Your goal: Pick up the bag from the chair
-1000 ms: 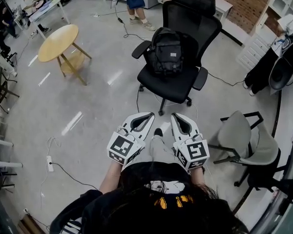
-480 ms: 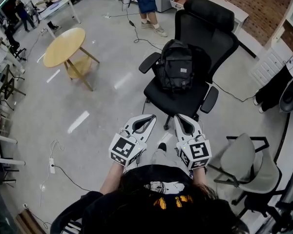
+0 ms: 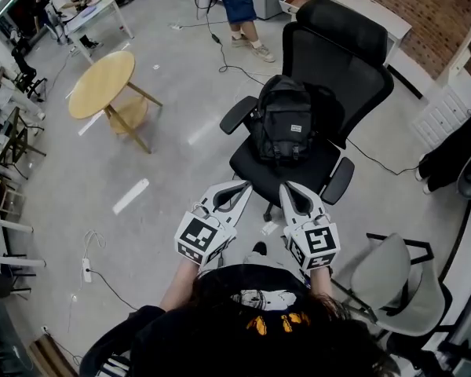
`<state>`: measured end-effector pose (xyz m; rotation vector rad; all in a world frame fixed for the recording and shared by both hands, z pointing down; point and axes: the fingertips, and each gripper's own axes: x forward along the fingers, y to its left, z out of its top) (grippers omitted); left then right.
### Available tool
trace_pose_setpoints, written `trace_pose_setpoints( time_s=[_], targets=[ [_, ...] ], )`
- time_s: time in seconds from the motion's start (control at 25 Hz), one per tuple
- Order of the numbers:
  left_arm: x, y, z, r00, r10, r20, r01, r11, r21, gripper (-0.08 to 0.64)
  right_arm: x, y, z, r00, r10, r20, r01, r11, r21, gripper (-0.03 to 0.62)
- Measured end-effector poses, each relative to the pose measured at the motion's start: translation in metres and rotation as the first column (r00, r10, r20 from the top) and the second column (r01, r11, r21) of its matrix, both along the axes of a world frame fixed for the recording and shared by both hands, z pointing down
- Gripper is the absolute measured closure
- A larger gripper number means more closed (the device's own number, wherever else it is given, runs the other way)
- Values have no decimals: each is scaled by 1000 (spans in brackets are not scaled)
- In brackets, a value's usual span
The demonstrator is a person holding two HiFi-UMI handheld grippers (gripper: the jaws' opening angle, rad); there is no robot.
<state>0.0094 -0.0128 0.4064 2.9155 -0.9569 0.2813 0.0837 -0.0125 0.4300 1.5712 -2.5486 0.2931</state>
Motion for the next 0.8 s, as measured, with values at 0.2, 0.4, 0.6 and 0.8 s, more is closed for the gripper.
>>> trace_pose_setpoints(
  time_s=[0.2, 0.4, 0.6, 0.8],
  targets=[
    [13, -18, -2, 1000, -9, 5, 9, 1000, 13, 555, 12, -17, 8, 1000, -10, 9, 10, 1000, -9, 588],
    [19, -31, 3, 1000, -14, 15, 14, 1000, -4, 555, 14, -26, 11, 1000, -24, 19, 24, 1000, -15, 588],
    [30, -36, 3, 1000, 11, 12, -11, 1000, -14, 555, 19, -30, 15, 1000, -13, 18, 13, 1000, -28, 588],
    [41, -46, 6, 999, 37, 19, -36, 999, -19, 555, 29, -39, 18, 1000, 7, 19, -6, 999, -35, 586]
  ],
)
